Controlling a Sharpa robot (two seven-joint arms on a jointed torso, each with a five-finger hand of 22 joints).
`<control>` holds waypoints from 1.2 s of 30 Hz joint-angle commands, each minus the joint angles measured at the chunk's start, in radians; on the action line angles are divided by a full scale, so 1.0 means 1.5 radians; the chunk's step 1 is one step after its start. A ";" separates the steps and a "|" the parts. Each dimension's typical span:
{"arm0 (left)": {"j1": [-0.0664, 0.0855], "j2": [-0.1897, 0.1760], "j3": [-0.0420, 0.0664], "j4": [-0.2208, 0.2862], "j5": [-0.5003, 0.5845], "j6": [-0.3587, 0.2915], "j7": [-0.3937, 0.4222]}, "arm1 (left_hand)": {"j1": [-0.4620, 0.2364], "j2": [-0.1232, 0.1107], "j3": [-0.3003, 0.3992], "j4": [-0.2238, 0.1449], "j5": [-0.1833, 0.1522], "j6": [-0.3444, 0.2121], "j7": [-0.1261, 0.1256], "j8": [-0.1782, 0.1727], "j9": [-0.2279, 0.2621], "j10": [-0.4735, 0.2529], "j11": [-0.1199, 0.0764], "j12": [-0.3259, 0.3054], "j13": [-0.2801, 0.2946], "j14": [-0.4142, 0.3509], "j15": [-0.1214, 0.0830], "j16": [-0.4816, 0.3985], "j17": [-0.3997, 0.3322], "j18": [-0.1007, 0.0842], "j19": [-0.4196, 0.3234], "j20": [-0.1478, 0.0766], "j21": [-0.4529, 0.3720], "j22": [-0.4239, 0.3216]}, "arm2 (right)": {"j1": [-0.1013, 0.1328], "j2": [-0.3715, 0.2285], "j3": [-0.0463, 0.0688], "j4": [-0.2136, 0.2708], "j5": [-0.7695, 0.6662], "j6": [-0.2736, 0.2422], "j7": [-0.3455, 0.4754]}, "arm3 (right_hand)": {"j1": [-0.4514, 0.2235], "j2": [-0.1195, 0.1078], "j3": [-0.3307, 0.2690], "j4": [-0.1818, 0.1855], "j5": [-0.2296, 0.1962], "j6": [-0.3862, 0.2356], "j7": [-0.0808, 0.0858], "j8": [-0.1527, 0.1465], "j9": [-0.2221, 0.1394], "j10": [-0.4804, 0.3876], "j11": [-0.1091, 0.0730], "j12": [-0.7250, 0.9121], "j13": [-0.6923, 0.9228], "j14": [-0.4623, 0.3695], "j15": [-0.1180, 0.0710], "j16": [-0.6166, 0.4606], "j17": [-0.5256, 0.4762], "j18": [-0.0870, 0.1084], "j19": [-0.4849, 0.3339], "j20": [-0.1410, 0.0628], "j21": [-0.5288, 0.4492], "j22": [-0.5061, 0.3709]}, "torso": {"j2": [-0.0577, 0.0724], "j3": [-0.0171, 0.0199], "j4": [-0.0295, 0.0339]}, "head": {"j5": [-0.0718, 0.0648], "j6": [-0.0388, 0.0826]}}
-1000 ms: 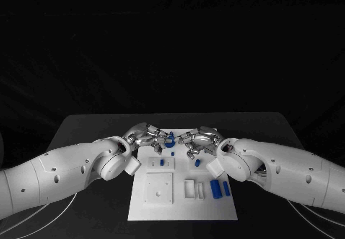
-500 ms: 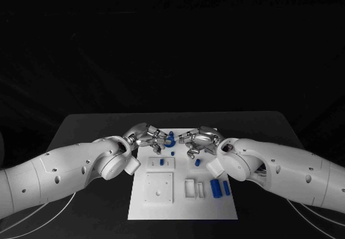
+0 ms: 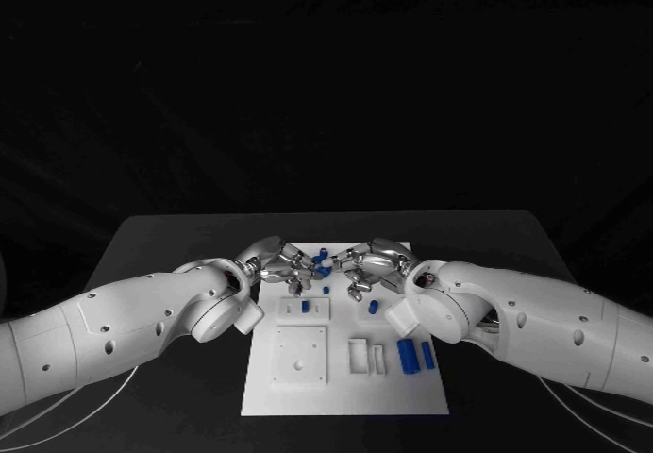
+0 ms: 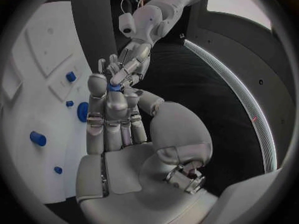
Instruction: Assemble the parts on the task board
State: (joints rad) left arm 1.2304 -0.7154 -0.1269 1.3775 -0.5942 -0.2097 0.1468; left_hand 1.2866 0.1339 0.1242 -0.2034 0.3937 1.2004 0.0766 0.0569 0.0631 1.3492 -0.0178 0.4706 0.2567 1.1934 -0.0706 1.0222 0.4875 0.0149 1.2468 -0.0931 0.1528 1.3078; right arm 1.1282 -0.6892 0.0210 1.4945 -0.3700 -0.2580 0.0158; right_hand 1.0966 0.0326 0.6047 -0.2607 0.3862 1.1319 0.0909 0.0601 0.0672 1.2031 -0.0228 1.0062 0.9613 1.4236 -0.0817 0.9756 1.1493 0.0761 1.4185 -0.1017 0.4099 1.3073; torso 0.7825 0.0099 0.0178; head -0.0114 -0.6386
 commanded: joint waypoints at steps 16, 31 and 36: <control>0.000 -0.003 0.000 -0.004 0.023 -0.020 0.000 | -0.008 -0.002 0.003 -0.004 0.003 0.033 -0.016 0.005 0.011 0.007 -0.002 -0.003 0.000 0.000 -0.001 0.004 0.001 0.007 -0.004 0.000 0.005 0.013 | -0.001 -0.006 0.000 -0.002 -0.033 0.004 0.010 | 0.006 -0.001 -0.003 -0.003 0.000 0.003 0.002 0.002 -0.001 0.001 0.004 0.000 0.001 0.006 0.000 0.001 0.001 0.009 -0.005 0.000 0.000 0.025 | -0.001 0.0006 0.0003 | 0.002 -0.001; 0.000 -0.009 0.000 -0.001 0.103 0.003 0.058 | -0.009 0.000 0.003 -0.002 -0.004 0.031 -0.015 0.005 0.010 0.000 -0.002 0.000 0.003 -0.006 0.002 0.004 0.003 0.006 -0.010 0.002 0.004 0.013 | -0.002 -0.009 0.000 -0.010 -0.032 0.013 -0.051 | -0.029 -0.001 -0.293 0.098 -0.068 -0.023 -0.003 0.001 -0.001 -0.012 0.010 -0.014 -0.015 0.001 0.007 -0.011 -0.007 0.006 0.002 0.008 -0.062 0.001 | -0.001 -0.0007 0.0004 | 0.003 0.001; 0.000 -0.009 0.000 0.004 0.136 0.010 0.099 | -0.002 0.005 -0.006 0.007 -0.026 0.024 -0.014 0.005 0.009 -0.021 -0.003 0.043 0.030 -0.018 0.004 0.021 0.008 0.005 -0.016 0.005 0.004 0.014 | -0.002 -0.003 0.000 -0.015 0.015 0.057 -0.108 | -0.032 0.015 -0.416 0.162 -0.088 -0.050 0.005 0.004 0.001 -0.038 0.019 -0.024 -0.033 -0.011 0.014 -0.025 -0.020 0.012 -0.004 0.015 -0.118 -0.013 | -0.001 -0.0014 0.0004 | 0.003 0.003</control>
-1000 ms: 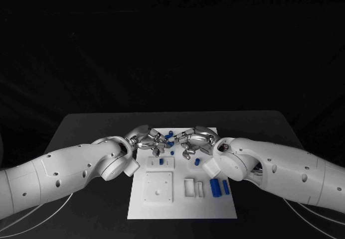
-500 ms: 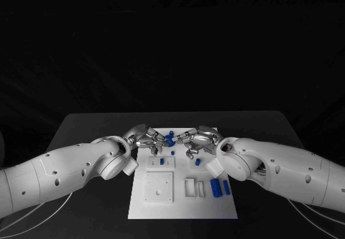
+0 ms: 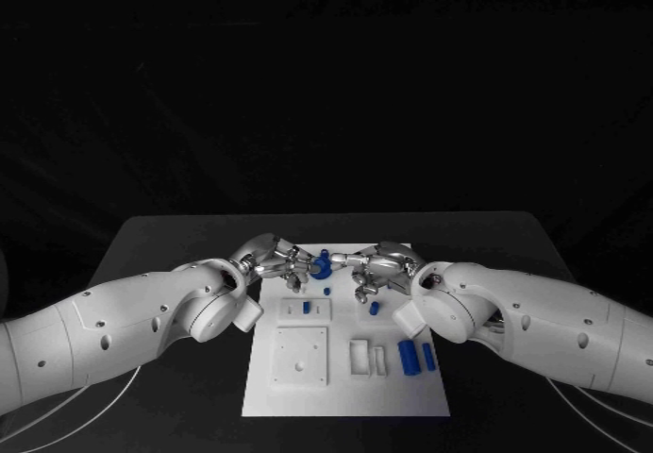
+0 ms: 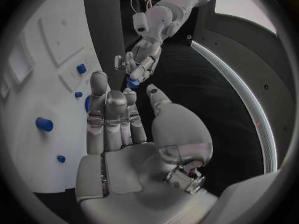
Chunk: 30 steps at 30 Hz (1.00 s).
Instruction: Assemble the parts on the task board
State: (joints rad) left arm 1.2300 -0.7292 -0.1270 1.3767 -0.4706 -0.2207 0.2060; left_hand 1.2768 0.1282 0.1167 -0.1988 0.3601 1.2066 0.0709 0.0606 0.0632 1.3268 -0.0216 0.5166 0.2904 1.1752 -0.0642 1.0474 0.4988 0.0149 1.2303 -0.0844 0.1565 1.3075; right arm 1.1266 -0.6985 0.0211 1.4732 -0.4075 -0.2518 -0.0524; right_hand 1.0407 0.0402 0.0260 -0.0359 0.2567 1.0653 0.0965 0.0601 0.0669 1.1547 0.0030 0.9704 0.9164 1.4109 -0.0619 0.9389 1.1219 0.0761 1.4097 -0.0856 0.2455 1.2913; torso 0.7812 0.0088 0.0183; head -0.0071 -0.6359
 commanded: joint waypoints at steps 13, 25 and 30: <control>-0.001 0.001 0.001 0.020 0.075 0.032 0.099 | 0.013 0.016 -0.019 0.019 -0.018 0.013 -0.017 0.002 0.010 -0.033 -0.012 0.181 0.086 -0.010 -0.012 0.123 0.032 -0.001 -0.004 -0.012 0.076 0.017 | -0.001 0.015 0.000 -0.002 0.179 0.112 -0.081 | 0.006 0.044 -0.176 0.067 -0.020 -0.032 0.009 0.002 0.001 -0.023 0.008 0.012 -0.023 -0.013 0.007 0.005 -0.014 0.016 0.010 0.011 -0.042 0.015 | 0.001 0.0011 0.0000 | -0.002 0.004; -0.003 -0.002 0.001 0.020 0.051 0.034 0.075 | 0.006 0.018 -0.028 0.022 -0.013 0.016 -0.021 0.002 0.012 -0.003 -0.021 0.333 0.165 0.056 -0.020 0.225 0.168 0.014 -0.008 -0.019 0.230 0.016 | -0.002 0.011 0.000 0.002 0.246 0.132 0.003 | -0.003 0.032 -0.182 0.069 -0.039 -0.036 0.011 0.002 0.001 -0.018 0.009 0.028 -0.010 -0.010 0.008 0.025 0.000 0.016 0.014 0.011 -0.033 0.023 | 0.001 0.0018 -0.0006 | -0.002 0.006; -0.005 -0.003 0.001 0.021 0.047 0.039 0.070 | 0.005 0.020 -0.027 0.019 -0.013 0.014 -0.020 0.002 0.013 0.001 -0.020 0.338 0.173 0.067 -0.019 0.223 0.196 0.021 -0.020 -0.016 0.263 0.015 | -0.004 0.008 0.000 0.005 0.254 0.151 0.030 | 0.001 0.020 -0.159 0.051 -0.042 -0.037 0.012 0.002 0.001 -0.011 0.010 0.046 0.009 -0.009 0.009 0.048 0.021 0.016 0.015 0.012 0.002 0.030 | 0.001 0.0017 -0.0002 | -0.003 0.007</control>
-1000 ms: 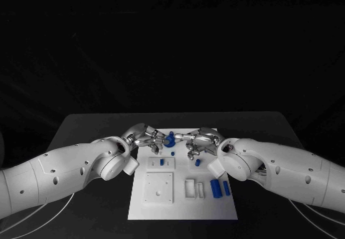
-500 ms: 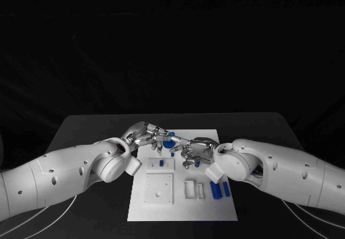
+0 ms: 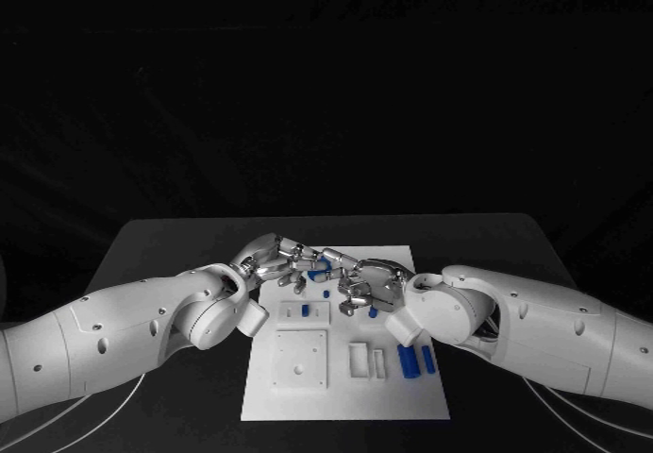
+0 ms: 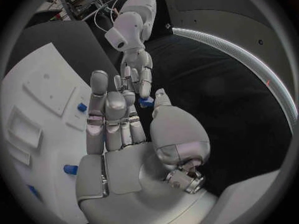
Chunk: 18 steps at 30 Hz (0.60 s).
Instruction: Assemble the parts on the task board
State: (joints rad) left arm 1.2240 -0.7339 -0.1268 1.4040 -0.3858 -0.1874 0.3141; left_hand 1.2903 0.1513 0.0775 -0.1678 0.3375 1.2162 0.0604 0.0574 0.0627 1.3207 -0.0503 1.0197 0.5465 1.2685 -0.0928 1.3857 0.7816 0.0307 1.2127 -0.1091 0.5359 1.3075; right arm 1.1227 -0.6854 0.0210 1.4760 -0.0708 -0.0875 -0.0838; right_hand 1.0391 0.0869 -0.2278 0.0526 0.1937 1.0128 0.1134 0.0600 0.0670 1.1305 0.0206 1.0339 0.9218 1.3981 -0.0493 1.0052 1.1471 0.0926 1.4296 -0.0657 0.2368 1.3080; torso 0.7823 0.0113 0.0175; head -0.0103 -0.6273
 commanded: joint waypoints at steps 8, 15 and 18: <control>-0.002 -0.001 0.000 0.002 -0.008 0.021 -0.002 | -0.005 0.005 0.002 -0.003 0.003 0.009 -0.013 0.004 0.013 0.007 0.001 0.000 0.002 0.007 0.001 -0.009 0.009 0.013 -0.010 0.002 0.015 0.014 | -0.002 -0.004 0.000 0.003 0.032 0.052 0.065 | 0.009 -0.023 0.047 -0.030 0.012 -0.002 0.001 0.002 0.001 0.007 -0.001 0.007 0.012 0.000 0.001 0.008 0.009 0.005 -0.003 0.000 0.022 0.019 | 0.000 -0.0003 0.0002 | -0.002 0.001; -0.002 -0.001 0.000 0.004 -0.001 0.033 0.002 | -0.005 0.005 0.003 -0.004 0.004 0.008 -0.012 0.004 0.013 0.006 0.001 0.000 0.003 0.006 0.001 -0.009 0.011 0.013 -0.012 0.003 0.015 0.014 | -0.002 -0.005 0.000 -0.003 0.032 0.034 0.063 | 0.018 -0.013 0.058 -0.038 0.012 -0.002 0.001 0.002 0.001 0.007 -0.001 0.007 0.012 0.000 0.001 0.009 0.009 0.006 -0.003 0.000 0.023 0.019 | 0.000 -0.0007 0.0005 | -0.003 0.002; -0.002 -0.001 0.000 0.005 0.002 0.036 0.004 | -0.005 0.005 0.003 -0.004 0.004 0.008 -0.012 0.004 0.013 0.006 0.001 0.000 0.003 0.006 0.001 -0.009 0.011 0.013 -0.012 0.003 0.015 0.014 | -0.002 -0.004 0.000 -0.004 0.032 0.032 0.061 | 0.022 -0.008 0.068 -0.045 0.011 0.000 0.001 0.002 0.001 0.007 -0.002 0.007 0.012 0.001 0.001 0.009 0.009 0.005 -0.003 -0.001 0.024 0.019 | 0.000 -0.0005 0.0002 | -0.003 0.001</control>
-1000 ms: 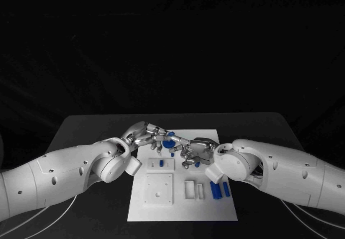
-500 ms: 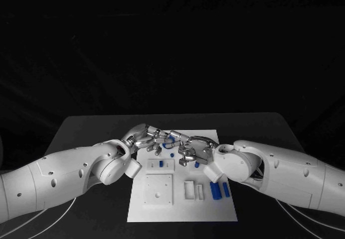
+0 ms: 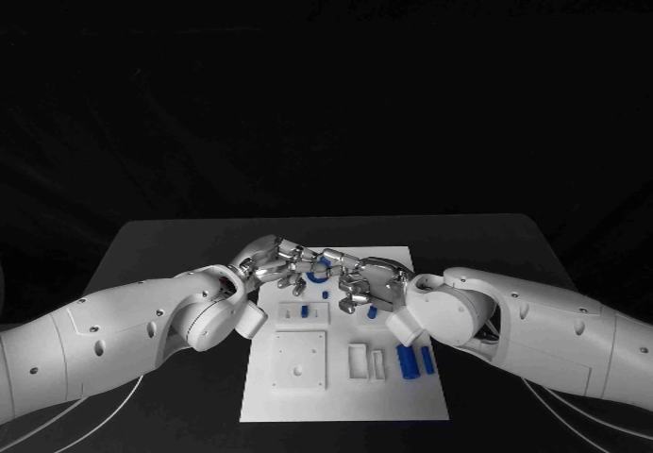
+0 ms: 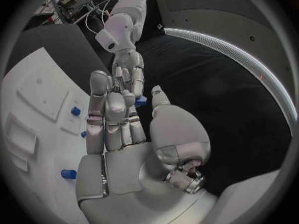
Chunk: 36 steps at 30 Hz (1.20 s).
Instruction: Assemble the parts on the task board
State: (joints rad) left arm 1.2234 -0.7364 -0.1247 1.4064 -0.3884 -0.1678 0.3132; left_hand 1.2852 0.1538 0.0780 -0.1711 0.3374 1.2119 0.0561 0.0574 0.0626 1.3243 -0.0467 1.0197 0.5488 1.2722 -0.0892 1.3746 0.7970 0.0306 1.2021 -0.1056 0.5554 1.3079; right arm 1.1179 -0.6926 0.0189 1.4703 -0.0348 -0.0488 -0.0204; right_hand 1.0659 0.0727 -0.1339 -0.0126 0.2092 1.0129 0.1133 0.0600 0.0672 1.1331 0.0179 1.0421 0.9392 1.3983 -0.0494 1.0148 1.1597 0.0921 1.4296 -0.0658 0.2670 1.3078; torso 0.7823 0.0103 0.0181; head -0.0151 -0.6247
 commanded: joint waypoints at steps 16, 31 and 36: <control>-0.002 0.001 -0.001 0.007 0.013 0.043 0.015 | -0.002 0.004 0.004 -0.003 0.003 0.010 -0.009 0.004 0.013 0.003 -0.001 -0.001 0.002 0.002 -0.001 -0.005 0.000 0.014 -0.007 0.001 0.003 0.013 | 0.001 0.003 0.002 -0.007 0.006 0.000 0.009 | -0.009 0.008 0.021 0.000 0.000 0.002 0.000 0.002 0.001 0.005 0.000 0.000 0.000 0.000 0.000 0.002 0.000 0.006 -0.004 -0.001 0.003 0.019 | 0.000 0.0009 -0.0002 | -0.002 0.000; -0.003 0.000 -0.001 0.003 0.013 0.043 0.014 | -0.002 0.005 0.004 -0.003 0.003 0.010 -0.009 0.004 0.013 0.003 -0.001 -0.001 0.002 0.003 -0.001 -0.005 0.001 0.014 -0.007 0.001 0.004 0.013 | 0.001 0.001 0.002 -0.007 0.008 0.009 0.015 | 0.006 0.027 0.066 -0.016 0.009 0.037 -0.009 0.002 0.001 0.011 -0.007 0.002 0.002 0.003 -0.005 0.004 0.004 0.001 -0.002 -0.006 0.014 0.020 | 0.000 0.0007 -0.0004 | -0.004 -0.001; -0.003 0.000 -0.001 0.002 0.013 0.042 0.014 | -0.002 0.005 0.004 -0.003 0.003 0.010 -0.009 0.004 0.013 0.003 -0.001 -0.001 0.002 0.002 0.000 -0.007 0.000 0.014 -0.007 0.001 0.004 0.013 | 0.001 0.000 0.002 -0.007 0.008 0.006 0.021 | -0.002 0.027 0.153 -0.040 0.002 0.052 -0.015 0.002 0.000 0.015 -0.012 0.003 0.007 0.006 -0.009 0.006 0.007 -0.004 -0.002 -0.010 0.025 0.022 | 0.000 0.0004 0.0001 | -0.005 -0.001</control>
State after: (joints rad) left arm 1.2206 -0.7368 -0.1257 1.4101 -0.3743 -0.1176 0.3242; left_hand 1.2833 0.1491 0.0781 -0.1769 0.3393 1.2095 0.0537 0.0609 0.0629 1.3241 -0.0462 1.0196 0.5506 1.2721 -0.0891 1.3700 0.7967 0.0461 1.1987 -0.1019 0.5553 1.3075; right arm 1.1188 -0.6922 0.0199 1.4582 -0.0295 -0.0525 -0.0150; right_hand 1.0694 0.1114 0.0786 -0.0684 0.2129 1.0835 0.0909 0.0595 0.0681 1.1512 0.0035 1.0412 0.9479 1.4047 -0.0558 1.0182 1.1694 0.0916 1.4293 -0.0733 0.3012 1.3075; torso 0.7825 0.0113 0.0175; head -0.0219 -0.6257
